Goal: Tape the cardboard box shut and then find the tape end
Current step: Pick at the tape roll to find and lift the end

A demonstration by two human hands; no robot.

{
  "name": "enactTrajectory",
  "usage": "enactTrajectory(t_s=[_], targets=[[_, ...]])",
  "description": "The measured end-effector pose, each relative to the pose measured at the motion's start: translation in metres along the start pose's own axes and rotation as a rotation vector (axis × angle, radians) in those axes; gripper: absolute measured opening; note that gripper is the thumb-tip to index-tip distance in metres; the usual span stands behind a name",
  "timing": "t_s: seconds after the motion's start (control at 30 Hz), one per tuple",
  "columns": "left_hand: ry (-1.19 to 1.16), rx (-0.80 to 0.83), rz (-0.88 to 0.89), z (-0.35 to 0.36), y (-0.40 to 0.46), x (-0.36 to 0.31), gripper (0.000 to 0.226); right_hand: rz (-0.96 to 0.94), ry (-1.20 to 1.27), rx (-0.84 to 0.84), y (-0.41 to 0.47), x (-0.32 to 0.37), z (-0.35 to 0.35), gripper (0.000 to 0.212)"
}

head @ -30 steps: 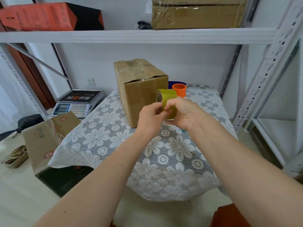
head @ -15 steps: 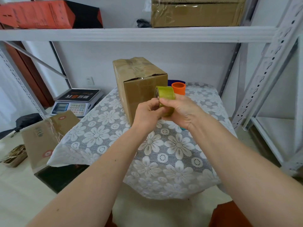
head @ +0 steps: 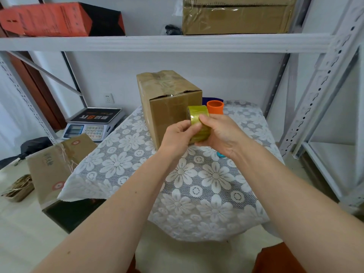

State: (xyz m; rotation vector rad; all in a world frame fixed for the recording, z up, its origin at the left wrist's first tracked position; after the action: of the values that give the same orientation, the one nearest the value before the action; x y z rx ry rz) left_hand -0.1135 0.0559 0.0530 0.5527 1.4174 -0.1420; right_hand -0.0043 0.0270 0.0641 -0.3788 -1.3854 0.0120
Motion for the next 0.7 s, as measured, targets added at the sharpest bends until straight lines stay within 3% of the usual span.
enactTrajectory(t_s=[0.17, 0.3, 0.5, 0.7], targets=[[-0.019, -0.048, -0.047, -0.003, 0.003, 0.001, 0.034, -0.038, -0.031, 0.056, -0.003, 0.001, 0.005, 0.027], [-0.033, -0.062, -0.050, -0.002, 0.004, 0.002, 0.034, -0.063, 0.006, 0.071, -0.007, 0.002, 0.007, 0.028], [-0.082, 0.011, -0.057, 0.008, 0.005, 0.001, 0.031, -0.077, 0.153, -0.087, -0.004, 0.000, -0.002, 0.017], [-0.279, -0.084, -0.107, 0.006, 0.001, -0.001, 0.026, -0.133, 0.098, 0.047, -0.007, 0.003, 0.005, 0.025]])
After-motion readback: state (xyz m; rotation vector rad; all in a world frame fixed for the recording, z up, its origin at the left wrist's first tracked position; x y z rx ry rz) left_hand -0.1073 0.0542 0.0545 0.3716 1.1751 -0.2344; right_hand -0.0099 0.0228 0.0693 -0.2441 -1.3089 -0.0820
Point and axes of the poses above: each hand's wrist, its own y-axis towards the middle knuckle, its own z-axis out of the palm, x = y × z, the point moved 6 cm from there along y, towards the middle knuckle, and after that the axes turned 11 degrees about z, right-handed, at the moved point
